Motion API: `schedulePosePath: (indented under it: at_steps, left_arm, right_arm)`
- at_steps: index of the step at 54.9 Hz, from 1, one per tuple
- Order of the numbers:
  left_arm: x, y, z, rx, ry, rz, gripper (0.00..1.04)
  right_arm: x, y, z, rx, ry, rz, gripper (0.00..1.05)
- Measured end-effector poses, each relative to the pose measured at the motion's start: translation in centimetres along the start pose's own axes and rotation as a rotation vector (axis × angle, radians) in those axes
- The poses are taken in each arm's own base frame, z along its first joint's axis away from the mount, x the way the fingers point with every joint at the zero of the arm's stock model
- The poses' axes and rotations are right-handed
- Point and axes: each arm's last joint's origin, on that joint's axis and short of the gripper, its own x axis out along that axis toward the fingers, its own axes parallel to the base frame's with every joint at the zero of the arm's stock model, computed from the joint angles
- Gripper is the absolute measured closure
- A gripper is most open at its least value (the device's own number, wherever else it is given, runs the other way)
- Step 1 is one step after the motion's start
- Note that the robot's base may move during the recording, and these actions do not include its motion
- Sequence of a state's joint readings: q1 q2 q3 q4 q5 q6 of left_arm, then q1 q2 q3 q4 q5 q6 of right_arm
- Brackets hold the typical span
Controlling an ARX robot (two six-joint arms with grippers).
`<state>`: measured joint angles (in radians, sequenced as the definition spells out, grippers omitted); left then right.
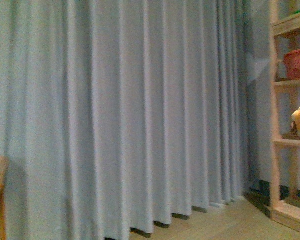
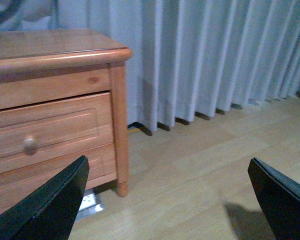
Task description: Put away toys
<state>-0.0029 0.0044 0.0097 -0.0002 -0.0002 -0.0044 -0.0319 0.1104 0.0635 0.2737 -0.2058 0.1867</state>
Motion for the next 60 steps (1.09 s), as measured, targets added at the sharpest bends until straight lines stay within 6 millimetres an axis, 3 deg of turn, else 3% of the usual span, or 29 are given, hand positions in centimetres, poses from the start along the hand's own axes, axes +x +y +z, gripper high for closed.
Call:
schedulePosePath:
  at_steps: [60]
  left_arm:
    - [0.00,0.00,0.00,0.000,0.000,0.000,0.06]
  right_arm:
    - [0.00,0.01,-0.03,0.001,0.001,0.001,0.84]
